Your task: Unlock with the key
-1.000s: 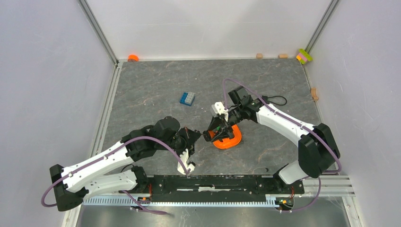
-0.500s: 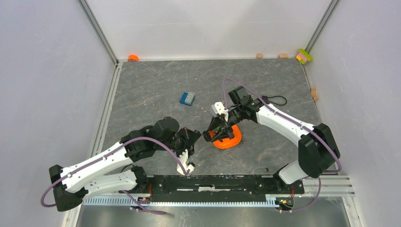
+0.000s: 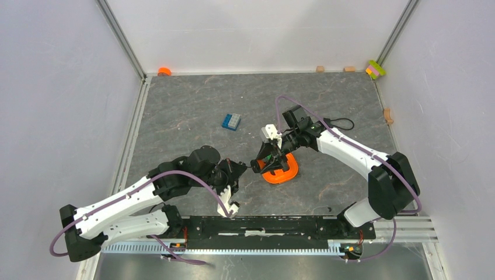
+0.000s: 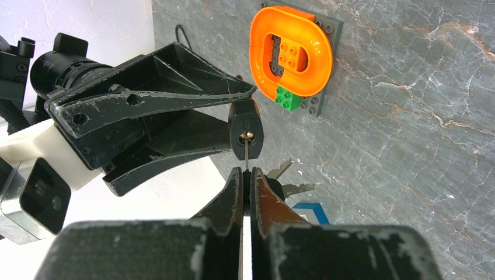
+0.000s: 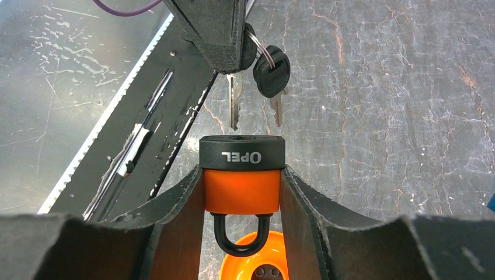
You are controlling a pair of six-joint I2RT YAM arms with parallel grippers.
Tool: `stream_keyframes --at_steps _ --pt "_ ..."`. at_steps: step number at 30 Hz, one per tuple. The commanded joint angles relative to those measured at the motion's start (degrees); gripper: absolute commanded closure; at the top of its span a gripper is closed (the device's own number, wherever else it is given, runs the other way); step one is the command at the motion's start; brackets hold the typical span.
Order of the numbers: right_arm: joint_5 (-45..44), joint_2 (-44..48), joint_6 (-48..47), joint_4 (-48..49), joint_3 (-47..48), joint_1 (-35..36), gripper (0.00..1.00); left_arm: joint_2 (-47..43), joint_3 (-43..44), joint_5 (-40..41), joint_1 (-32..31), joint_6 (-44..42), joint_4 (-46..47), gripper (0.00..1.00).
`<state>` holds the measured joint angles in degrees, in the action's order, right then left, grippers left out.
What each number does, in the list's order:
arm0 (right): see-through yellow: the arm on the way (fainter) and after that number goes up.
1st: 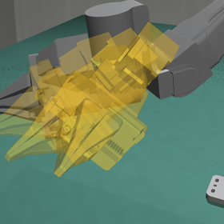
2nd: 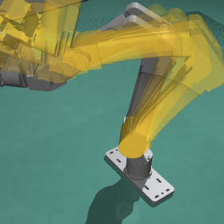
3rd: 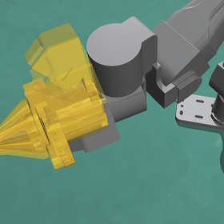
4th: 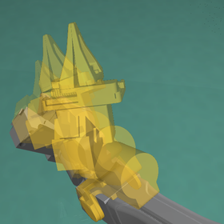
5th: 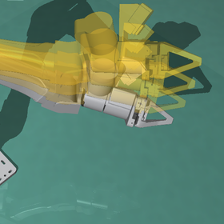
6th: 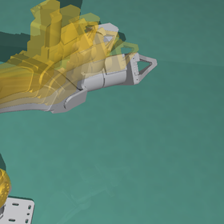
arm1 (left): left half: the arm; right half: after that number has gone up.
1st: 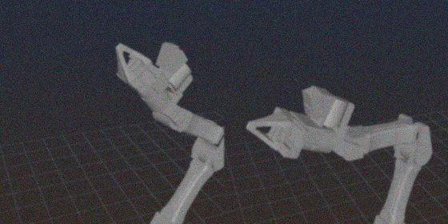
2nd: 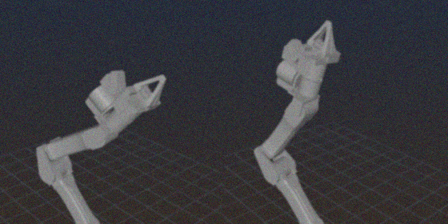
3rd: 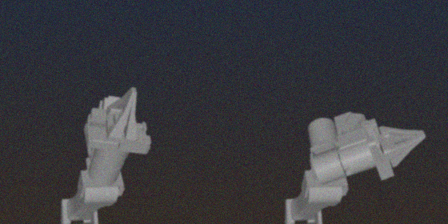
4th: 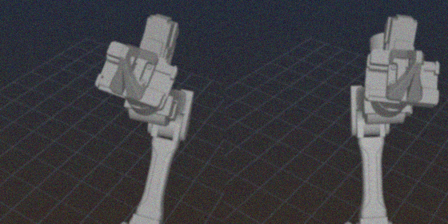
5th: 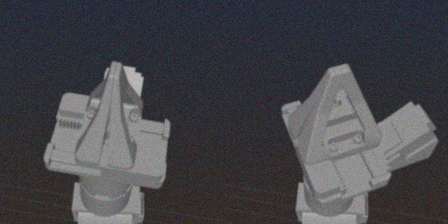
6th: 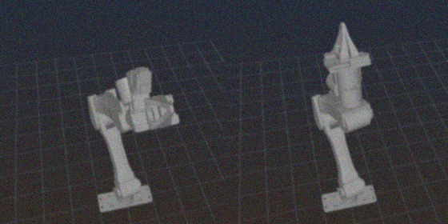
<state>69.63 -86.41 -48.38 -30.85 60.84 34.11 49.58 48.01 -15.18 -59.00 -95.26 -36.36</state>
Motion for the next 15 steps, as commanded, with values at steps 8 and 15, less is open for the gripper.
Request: stream_keyframes --at_steps 8,15 --pt "3.2 1.1 0.7 1.9 1.6 -0.1 1.0 1.0 1.0 -1.3 -0.3 1.9 1.7 0.98" --pt "3.0 1.6 0.7 2.3 0.9 -0.1 1.0 1.2 0.9 -1.3 -0.3 1.9 2.3 0.98"
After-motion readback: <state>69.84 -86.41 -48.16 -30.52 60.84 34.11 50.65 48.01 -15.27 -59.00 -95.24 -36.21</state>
